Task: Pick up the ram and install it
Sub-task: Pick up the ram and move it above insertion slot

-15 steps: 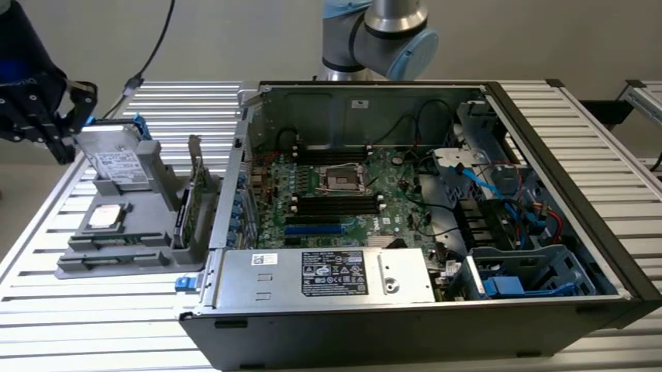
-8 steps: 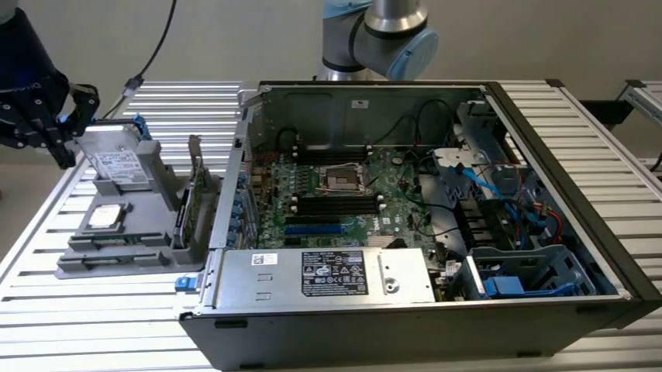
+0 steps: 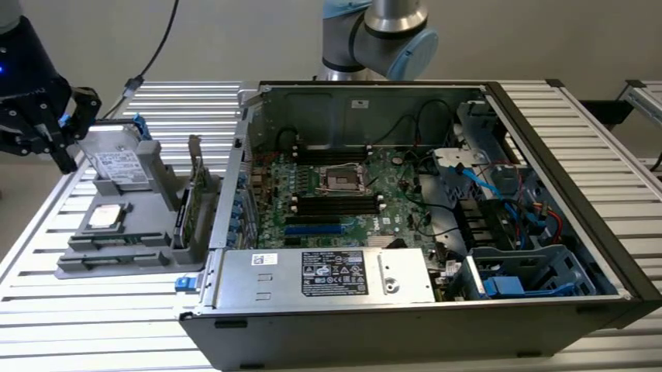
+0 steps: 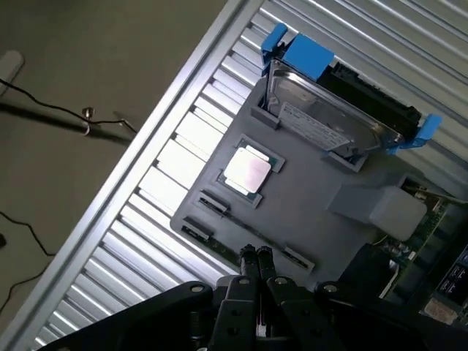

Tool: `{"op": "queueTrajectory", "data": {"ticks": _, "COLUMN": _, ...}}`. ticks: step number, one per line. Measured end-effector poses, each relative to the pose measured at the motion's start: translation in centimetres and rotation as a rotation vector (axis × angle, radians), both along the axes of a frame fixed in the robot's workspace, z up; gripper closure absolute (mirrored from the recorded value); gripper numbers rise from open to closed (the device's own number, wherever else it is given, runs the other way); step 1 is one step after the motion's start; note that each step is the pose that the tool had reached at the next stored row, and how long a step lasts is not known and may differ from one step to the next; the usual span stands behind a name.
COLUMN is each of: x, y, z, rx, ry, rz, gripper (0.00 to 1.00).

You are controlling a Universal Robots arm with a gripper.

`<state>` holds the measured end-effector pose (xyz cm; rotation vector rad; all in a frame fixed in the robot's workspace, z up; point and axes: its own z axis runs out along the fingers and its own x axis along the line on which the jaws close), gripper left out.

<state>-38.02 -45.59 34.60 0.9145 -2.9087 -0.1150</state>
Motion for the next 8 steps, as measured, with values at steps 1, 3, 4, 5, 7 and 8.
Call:
{"op": "queueTrajectory", "data": {"ticks": 1, "x": 0.00, "y": 0.00, "z": -0.08, "rx": 0.0001, "ry": 0.0000, "rz": 0.018, "gripper": 0.90}}
{"op": "queueTrajectory", "data": {"ticks": 3, "x": 0.00, "y": 0.00, "z": -0.25, "rx": 0.0000, "ry": -0.0001, "rz": 0.056, "gripper": 0.90}}
{"op": "queueTrajectory", "data": {"ticks": 4, "x": 0.00, "y": 0.00, "z": -0.33, "rx": 0.0001, "ry": -0.0001, "rz": 0.074, "gripper": 0.90}}
{"op": "queueTrajectory", "data": {"ticks": 5, "x": 0.00, "y": 0.00, "z": -0.41, "rx": 0.0001, "ry": -0.0001, "rz": 0.092, "gripper": 0.90}}
{"op": "queueTrajectory", "data": {"ticks": 7, "x": 0.00, "y": 0.00, "z": -0.57, "rx": 0.0000, "ry": 0.0000, "rz": 0.127, "gripper": 0.90}}
{"op": "queueTrajectory", "data": {"ticks": 8, "x": 0.00, "y": 0.00, "z": -0.66, "rx": 0.0001, "ry": 0.0000, "rz": 0.147, "gripper": 0.90}}
